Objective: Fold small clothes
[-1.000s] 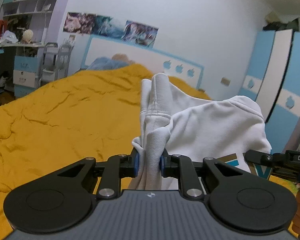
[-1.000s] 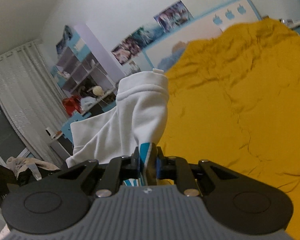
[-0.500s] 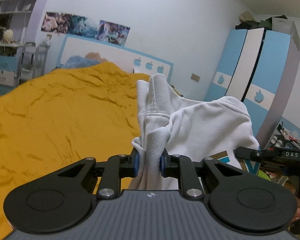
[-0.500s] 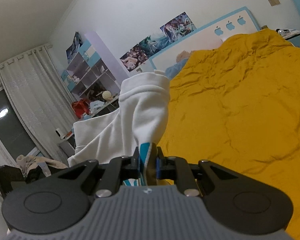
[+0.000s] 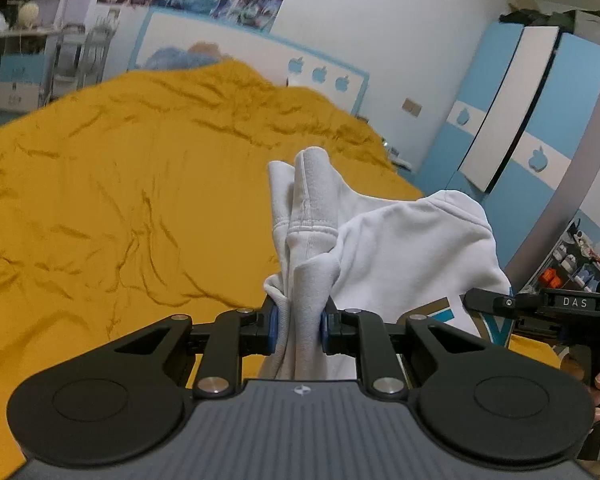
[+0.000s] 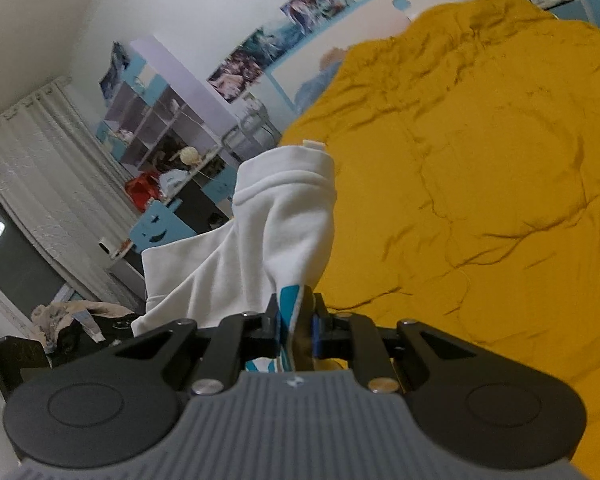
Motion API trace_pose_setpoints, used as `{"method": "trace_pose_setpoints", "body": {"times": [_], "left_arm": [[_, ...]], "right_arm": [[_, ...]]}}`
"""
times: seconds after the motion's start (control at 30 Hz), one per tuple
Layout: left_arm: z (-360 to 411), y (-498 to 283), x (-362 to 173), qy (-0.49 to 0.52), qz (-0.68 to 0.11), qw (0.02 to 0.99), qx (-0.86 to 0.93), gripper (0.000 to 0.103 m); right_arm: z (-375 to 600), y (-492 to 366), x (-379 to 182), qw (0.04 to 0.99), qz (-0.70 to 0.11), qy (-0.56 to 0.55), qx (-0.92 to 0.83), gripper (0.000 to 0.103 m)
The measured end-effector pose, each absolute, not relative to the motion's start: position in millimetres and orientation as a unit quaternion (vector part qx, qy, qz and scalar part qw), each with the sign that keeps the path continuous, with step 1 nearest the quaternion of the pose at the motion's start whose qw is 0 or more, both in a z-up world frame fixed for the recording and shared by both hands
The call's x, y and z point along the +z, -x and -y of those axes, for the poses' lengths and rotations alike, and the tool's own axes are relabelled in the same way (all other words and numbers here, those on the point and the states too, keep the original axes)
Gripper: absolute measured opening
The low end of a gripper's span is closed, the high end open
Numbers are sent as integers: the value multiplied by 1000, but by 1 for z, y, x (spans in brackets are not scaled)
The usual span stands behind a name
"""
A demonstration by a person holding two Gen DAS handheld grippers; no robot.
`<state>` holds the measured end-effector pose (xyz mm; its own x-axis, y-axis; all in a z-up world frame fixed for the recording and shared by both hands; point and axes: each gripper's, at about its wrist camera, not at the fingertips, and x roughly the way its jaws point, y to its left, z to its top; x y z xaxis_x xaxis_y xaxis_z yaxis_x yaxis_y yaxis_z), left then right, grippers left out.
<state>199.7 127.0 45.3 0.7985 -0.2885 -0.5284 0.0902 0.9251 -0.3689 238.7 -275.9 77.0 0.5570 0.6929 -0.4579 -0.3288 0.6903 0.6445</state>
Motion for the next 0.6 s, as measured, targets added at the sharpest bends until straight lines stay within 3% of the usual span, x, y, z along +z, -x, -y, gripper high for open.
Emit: {"method": "trace_pose_setpoints", "body": {"times": [0.27, 0.6], "left_arm": [[-133, -243, -1, 170, -361, 911, -102, 21], [-151, -292, -76, 202, -457, 861, -94, 24]], "right_arm": [[258, -289, 41, 838, -404, -227, 289, 9], [253, -350, -44, 802, -486, -245, 247, 9]]}}
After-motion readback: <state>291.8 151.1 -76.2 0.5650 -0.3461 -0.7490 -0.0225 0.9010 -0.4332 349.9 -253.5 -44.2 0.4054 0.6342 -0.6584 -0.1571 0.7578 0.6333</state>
